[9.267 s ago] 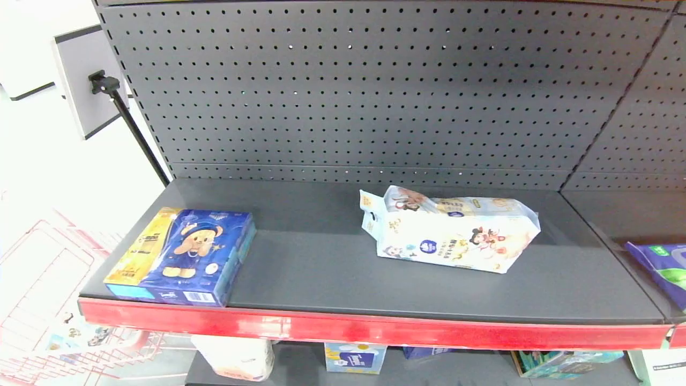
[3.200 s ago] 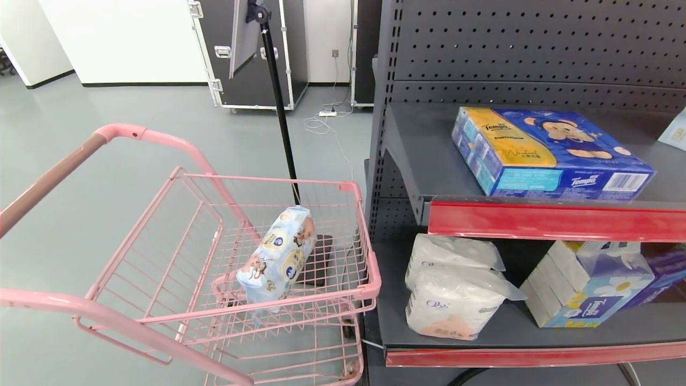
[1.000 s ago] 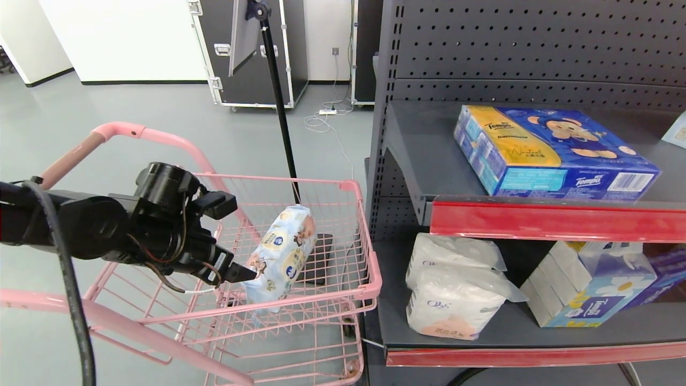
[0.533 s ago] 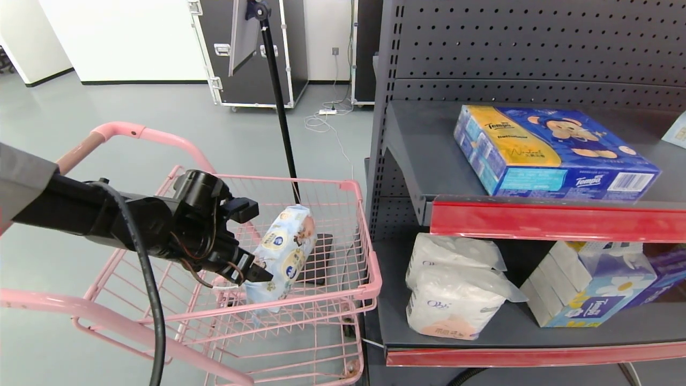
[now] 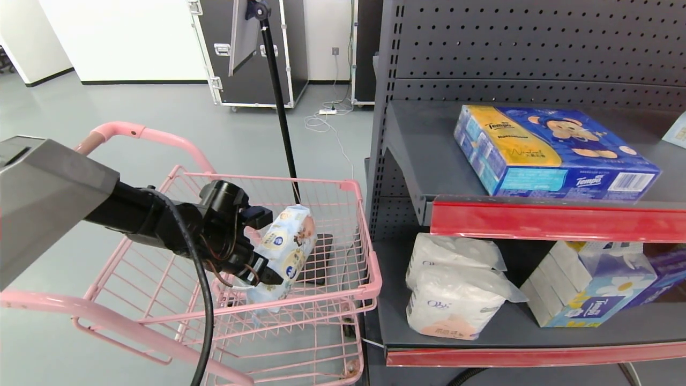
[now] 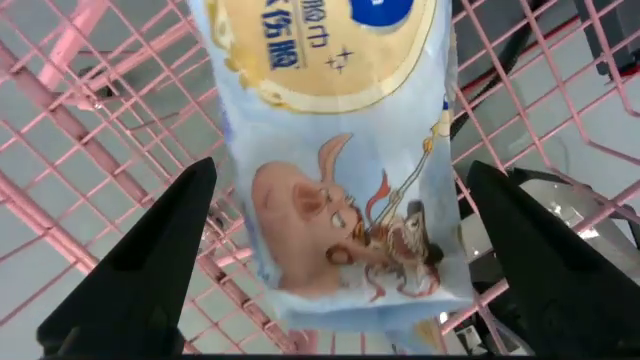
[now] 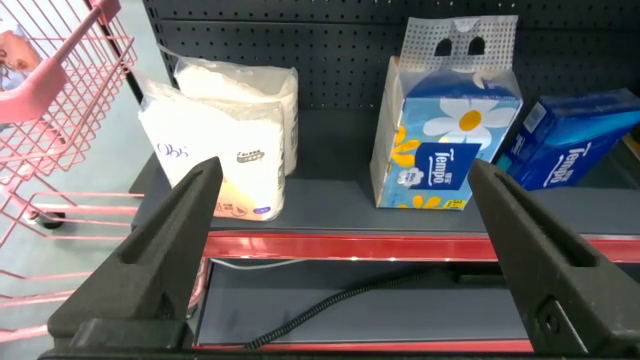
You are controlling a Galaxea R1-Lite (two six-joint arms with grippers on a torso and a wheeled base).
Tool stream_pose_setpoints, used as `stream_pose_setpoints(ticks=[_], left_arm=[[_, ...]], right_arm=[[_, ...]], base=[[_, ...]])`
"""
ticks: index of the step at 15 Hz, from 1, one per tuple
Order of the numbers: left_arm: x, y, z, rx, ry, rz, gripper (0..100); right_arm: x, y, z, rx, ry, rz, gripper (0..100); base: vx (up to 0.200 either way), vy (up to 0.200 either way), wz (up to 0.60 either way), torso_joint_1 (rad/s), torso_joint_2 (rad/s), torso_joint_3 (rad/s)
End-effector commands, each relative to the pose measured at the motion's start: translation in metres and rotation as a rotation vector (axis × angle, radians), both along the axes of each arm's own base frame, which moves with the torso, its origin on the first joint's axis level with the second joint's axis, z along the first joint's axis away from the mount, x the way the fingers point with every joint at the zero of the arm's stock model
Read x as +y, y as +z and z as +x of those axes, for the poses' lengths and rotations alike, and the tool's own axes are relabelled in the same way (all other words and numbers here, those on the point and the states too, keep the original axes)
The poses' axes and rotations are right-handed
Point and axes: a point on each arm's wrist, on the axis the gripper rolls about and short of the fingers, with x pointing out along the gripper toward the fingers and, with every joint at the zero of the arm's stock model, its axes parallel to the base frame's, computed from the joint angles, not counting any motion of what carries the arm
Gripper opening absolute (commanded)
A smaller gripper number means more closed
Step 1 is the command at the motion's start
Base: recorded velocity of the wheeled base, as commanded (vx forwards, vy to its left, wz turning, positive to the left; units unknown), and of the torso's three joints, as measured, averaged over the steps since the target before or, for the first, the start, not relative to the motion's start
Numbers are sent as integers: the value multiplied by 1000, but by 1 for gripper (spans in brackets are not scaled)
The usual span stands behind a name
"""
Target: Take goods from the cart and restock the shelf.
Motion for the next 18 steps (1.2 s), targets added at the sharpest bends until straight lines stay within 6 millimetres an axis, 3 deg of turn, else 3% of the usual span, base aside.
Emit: stream_pose_setpoints(ticks=[1, 5, 6, 10, 13, 14, 16, 18], left_arm=[[-3, -12, 4, 26, -6, 7, 100], [-7, -20, 9, 37, -14, 7, 100], [-7, -20, 9, 35, -14, 9, 0], [-7, -12, 6, 22, -14, 6, 0], [-3, 36, -3, -87, 26, -49, 0], [-1, 67, -11, -153, 73, -105, 0], [15, 121, -38, -278, 134, -177, 0], [42, 163, -85, -407, 185, -201, 0]], right_arm=[[0, 0, 0, 1, 2, -1, 100], [0, 0, 0, 1, 0, -1, 100], [0, 0, 0, 1, 0, -1, 100], [0, 0, 0, 1, 0, -2, 100], [0, 0, 0, 1, 0, -2, 100], [0, 0, 0, 1, 0, -2, 100], [0, 0, 0, 1, 2, -2, 100], [0, 0, 0, 1, 2, -2, 100]], base=[[0, 0, 0, 0, 0, 0], [0, 0, 0, 0, 0, 0], [0, 0, 0, 0, 0, 0], [0, 0, 0, 0, 0, 0], [0, 0, 0, 0, 0, 0], [0, 0, 0, 0, 0, 0], [0, 0, 0, 0, 0, 0], [0, 0, 0, 0, 0, 0]])
